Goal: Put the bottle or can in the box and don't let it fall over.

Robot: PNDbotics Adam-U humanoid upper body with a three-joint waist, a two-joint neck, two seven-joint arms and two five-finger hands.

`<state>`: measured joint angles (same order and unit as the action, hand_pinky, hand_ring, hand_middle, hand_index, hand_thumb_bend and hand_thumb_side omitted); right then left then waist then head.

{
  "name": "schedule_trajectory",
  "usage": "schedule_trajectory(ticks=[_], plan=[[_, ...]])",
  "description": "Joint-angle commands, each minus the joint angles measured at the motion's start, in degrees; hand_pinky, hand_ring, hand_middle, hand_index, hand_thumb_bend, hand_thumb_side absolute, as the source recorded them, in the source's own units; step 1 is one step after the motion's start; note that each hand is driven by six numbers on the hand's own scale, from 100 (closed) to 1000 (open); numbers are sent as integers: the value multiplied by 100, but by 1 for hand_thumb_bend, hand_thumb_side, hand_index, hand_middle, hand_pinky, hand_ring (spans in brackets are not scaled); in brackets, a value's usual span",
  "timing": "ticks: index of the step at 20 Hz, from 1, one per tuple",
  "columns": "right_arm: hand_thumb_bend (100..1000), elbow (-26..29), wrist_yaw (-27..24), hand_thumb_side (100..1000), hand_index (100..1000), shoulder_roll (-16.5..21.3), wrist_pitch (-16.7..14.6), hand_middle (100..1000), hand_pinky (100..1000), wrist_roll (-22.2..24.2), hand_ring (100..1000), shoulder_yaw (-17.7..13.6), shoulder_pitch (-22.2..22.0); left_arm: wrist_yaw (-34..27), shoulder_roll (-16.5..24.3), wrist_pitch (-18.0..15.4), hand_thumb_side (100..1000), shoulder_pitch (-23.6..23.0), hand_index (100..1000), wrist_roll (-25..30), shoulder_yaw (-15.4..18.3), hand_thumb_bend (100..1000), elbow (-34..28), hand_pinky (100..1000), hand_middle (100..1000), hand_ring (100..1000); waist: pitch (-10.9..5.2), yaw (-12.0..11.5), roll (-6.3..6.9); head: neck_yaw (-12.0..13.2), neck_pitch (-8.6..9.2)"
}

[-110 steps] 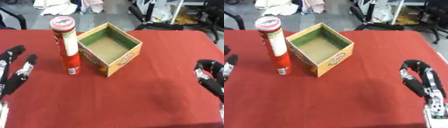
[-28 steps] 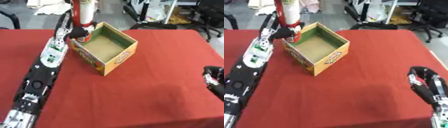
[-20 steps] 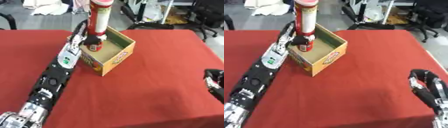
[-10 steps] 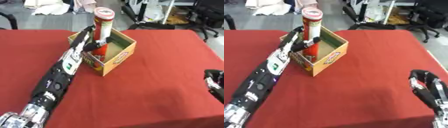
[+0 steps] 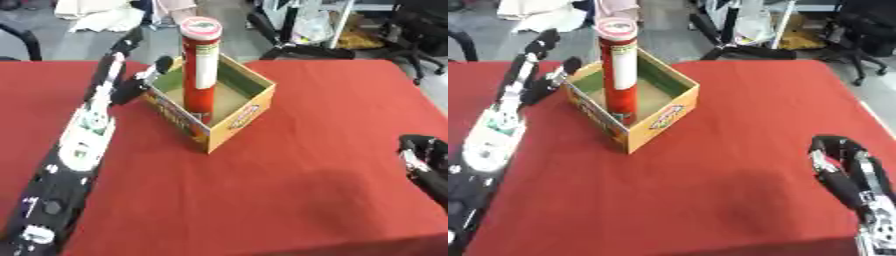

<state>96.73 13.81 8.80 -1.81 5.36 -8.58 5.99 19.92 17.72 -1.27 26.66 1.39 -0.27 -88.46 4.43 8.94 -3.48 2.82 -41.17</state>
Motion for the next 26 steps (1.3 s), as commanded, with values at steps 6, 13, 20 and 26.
schedule_trajectory(ticks=[6, 13, 20, 26], plan=[[100, 141, -40, 473, 687, 117, 21, 738, 896, -10, 789, -72, 90, -505, 41, 161, 818, -1570, 994, 51, 679, 509, -1688, 976, 864, 934, -11, -162, 55, -105, 97], [100, 164, -59, 477, 690, 88, 32, 738, 896, -3, 789, -87, 64, -725, -452, 242, 811, -1998, 986, 184, 1084, 460, -1860, 978, 849, 924, -41, -235, 44, 84, -77], [100, 158, -53, 483, 690, 84, 42, 739, 896, 29, 790, -80, 31, -782, -500, 255, 808, -2028, 985, 250, 1098, 435, -1804, 979, 846, 923, -73, -248, 49, 351, -242], [100, 156, -42, 486, 689, 86, 53, 739, 896, 30, 790, -92, 16, -800, -511, 248, 809, -2023, 985, 294, 1084, 424, -1793, 980, 846, 923, -78, -253, 53, 348, -293]])
